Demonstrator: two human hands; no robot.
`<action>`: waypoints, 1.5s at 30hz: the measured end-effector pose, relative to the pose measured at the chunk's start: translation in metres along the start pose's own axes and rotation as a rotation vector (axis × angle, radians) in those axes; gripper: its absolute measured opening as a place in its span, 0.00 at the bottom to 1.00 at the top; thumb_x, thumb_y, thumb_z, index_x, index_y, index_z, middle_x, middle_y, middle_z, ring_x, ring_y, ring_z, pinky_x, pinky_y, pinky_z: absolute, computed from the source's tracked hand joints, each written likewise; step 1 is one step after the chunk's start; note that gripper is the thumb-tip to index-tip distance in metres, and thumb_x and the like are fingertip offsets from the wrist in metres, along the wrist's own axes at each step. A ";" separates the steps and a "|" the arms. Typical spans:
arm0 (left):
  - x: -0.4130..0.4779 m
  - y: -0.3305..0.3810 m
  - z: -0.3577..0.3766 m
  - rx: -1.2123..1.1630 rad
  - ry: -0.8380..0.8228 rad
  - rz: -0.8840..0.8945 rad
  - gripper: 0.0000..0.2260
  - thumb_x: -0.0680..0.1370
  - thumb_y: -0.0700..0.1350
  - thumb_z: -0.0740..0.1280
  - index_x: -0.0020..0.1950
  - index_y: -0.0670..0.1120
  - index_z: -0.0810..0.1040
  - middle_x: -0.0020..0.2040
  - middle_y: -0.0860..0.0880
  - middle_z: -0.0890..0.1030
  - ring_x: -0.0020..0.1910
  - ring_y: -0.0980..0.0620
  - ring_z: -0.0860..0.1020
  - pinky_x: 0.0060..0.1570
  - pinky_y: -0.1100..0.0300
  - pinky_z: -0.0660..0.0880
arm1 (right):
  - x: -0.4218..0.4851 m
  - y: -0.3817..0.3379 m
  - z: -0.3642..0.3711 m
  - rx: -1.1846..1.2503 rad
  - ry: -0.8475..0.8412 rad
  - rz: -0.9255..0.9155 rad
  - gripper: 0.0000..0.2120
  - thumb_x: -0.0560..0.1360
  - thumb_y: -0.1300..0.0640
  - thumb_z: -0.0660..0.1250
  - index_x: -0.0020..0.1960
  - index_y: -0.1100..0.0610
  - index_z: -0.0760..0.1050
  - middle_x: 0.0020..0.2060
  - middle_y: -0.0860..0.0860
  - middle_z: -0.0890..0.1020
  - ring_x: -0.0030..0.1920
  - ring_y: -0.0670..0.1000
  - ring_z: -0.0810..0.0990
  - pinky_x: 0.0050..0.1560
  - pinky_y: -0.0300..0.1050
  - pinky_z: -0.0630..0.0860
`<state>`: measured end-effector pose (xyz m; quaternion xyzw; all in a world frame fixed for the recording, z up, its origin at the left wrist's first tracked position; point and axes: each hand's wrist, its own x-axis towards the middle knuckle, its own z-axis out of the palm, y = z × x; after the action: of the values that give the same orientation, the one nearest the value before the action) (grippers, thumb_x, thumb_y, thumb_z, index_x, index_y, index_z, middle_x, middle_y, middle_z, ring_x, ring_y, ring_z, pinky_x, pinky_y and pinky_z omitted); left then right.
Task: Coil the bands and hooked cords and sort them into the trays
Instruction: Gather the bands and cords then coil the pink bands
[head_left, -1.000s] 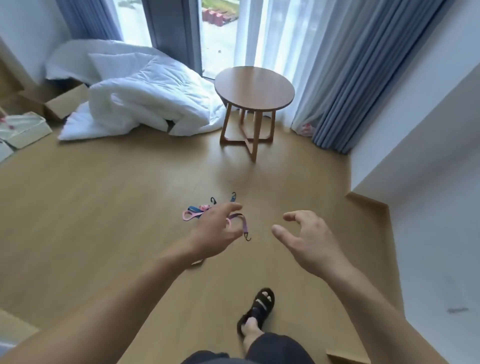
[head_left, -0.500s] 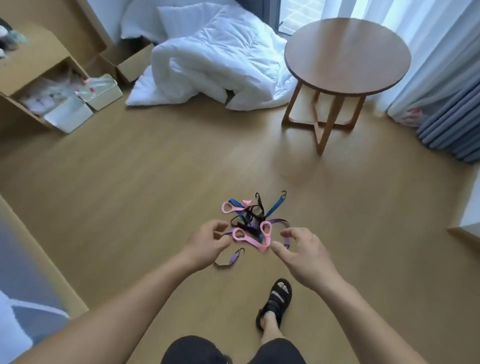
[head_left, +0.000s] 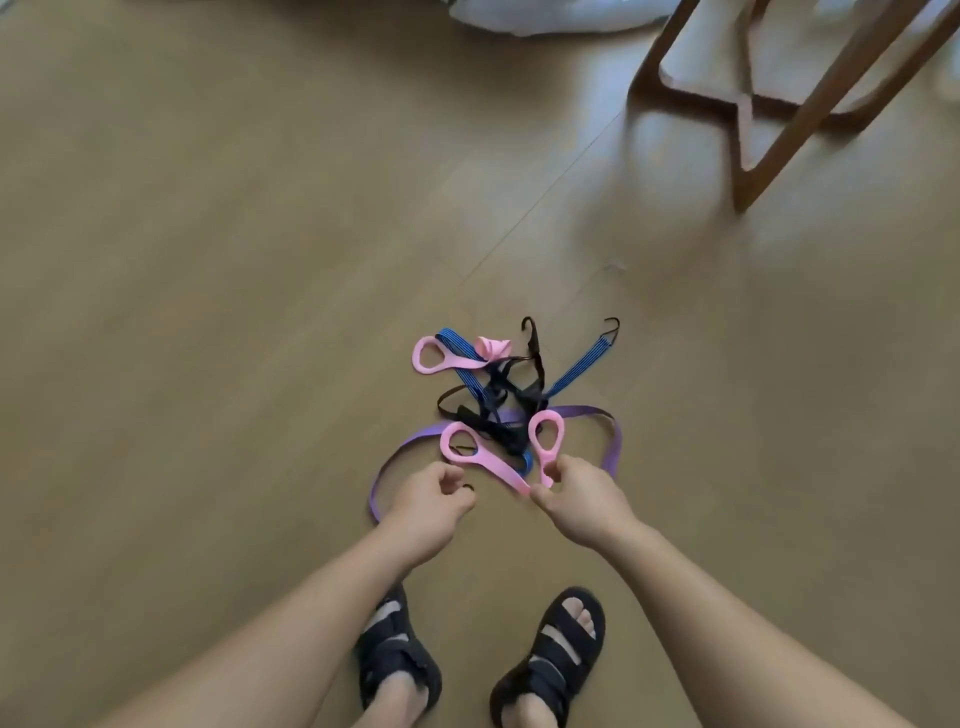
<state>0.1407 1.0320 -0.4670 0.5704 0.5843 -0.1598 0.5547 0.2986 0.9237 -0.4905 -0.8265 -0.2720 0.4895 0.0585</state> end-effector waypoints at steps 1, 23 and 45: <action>0.026 -0.014 0.007 -0.018 0.006 -0.017 0.14 0.77 0.44 0.66 0.63 0.48 0.76 0.58 0.52 0.79 0.53 0.52 0.78 0.53 0.56 0.76 | 0.030 0.009 0.018 -0.023 -0.021 0.014 0.14 0.76 0.49 0.63 0.57 0.56 0.76 0.52 0.53 0.82 0.51 0.56 0.80 0.48 0.49 0.77; 0.187 -0.098 0.032 -0.745 -0.106 -0.242 0.11 0.80 0.45 0.62 0.49 0.41 0.83 0.43 0.44 0.86 0.36 0.50 0.81 0.39 0.58 0.74 | 0.155 -0.003 0.129 0.502 -0.160 -0.283 0.09 0.72 0.56 0.69 0.46 0.42 0.80 0.39 0.42 0.85 0.42 0.43 0.82 0.42 0.33 0.75; 0.182 -0.072 -0.034 -0.877 0.055 0.033 0.11 0.76 0.28 0.61 0.50 0.35 0.82 0.43 0.42 0.83 0.36 0.50 0.80 0.39 0.60 0.80 | 0.311 -0.049 0.084 -0.794 0.334 -0.294 0.13 0.77 0.59 0.61 0.60 0.57 0.75 0.56 0.56 0.74 0.58 0.58 0.72 0.50 0.50 0.72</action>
<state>0.1131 1.1272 -0.6391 0.2943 0.6021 0.1274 0.7312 0.3245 1.1080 -0.7575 -0.8050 -0.5400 0.1939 -0.1509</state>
